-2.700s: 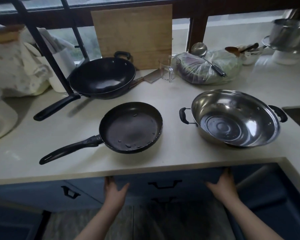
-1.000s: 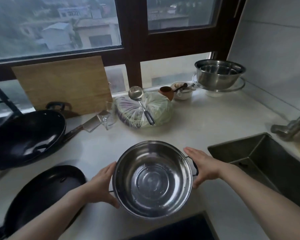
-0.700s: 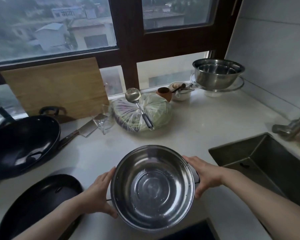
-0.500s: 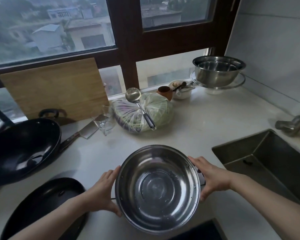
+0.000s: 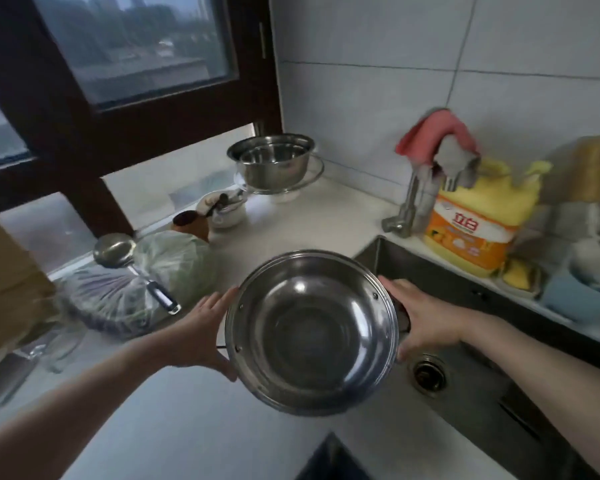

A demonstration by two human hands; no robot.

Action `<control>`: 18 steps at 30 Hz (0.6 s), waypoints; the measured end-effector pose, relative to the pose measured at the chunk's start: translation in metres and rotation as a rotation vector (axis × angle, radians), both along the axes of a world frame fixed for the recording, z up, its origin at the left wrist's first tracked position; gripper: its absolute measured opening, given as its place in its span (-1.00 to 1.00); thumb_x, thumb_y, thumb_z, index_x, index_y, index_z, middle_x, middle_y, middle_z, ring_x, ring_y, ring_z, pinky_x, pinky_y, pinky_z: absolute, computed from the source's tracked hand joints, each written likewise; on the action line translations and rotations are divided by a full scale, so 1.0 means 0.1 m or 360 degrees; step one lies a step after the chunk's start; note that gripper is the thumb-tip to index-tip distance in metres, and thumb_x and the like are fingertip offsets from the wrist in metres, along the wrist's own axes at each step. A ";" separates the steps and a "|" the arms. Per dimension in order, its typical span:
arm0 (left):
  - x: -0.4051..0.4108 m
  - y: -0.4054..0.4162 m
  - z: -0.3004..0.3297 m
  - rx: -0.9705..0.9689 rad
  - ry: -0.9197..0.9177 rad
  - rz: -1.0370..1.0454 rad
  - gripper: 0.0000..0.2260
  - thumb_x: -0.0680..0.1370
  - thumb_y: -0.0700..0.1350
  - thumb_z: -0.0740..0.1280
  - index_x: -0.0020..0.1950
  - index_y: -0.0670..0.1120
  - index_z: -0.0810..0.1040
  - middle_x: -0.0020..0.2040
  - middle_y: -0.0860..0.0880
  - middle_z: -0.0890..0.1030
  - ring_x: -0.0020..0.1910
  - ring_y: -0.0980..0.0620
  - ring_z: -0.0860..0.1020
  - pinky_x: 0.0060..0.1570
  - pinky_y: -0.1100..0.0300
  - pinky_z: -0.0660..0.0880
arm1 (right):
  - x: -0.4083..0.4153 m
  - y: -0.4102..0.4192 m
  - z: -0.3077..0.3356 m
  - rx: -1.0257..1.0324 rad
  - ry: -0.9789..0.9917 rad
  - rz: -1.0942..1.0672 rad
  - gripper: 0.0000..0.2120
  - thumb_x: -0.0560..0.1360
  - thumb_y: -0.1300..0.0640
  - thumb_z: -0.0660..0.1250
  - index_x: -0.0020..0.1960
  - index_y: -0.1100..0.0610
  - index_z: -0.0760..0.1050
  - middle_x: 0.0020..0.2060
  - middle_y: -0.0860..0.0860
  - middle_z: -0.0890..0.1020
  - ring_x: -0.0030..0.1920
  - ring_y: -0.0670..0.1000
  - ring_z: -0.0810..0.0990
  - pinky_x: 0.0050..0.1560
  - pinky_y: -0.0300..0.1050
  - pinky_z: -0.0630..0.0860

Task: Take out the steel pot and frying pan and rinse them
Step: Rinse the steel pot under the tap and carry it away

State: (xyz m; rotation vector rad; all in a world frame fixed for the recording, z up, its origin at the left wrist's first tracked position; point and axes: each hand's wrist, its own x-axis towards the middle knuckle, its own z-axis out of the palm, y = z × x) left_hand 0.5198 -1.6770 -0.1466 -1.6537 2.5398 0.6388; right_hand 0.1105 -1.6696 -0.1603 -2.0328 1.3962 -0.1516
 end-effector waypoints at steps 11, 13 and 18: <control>-2.31 -1.14 -0.09 0.0052 -0.0163 -0.0618 0.43 -0.12 0.59 0.32 0.54 0.07 -0.29 0.49 -0.05 0.14 0.49 -0.10 0.10 0.49 -0.06 0.09 | -1.85 0.34 -0.13 -0.0158 0.0103 -0.0551 0.38 -0.09 -0.36 0.55 0.50 -0.22 -0.22 0.48 -0.06 0.13 0.47 -0.08 0.09 0.50 -0.15 0.07; -2.54 -1.21 -0.21 0.0123 -0.0201 -0.0656 0.42 -0.10 0.56 0.36 0.53 0.09 -0.34 0.53 -0.05 0.06 0.51 -0.10 0.03 0.49 -0.11 0.06 | -2.01 0.40 -0.27 -0.0144 0.0092 -0.0612 0.35 -0.03 -0.26 0.61 0.46 -0.32 -0.25 0.48 -0.08 0.14 0.47 -0.08 0.08 0.49 -0.13 0.08; -2.88 -1.31 -0.55 0.0165 -0.0231 -0.0748 0.30 0.19 0.24 0.58 0.55 0.01 -0.33 0.55 -0.06 0.00 0.53 -0.08 -0.03 0.48 0.03 -0.07 | -2.17 0.53 -0.62 -0.0073 0.0048 -0.0744 0.32 -0.06 -0.30 0.60 0.34 -0.49 -0.32 0.48 -0.18 0.07 0.50 -0.10 -0.02 0.53 -0.01 0.04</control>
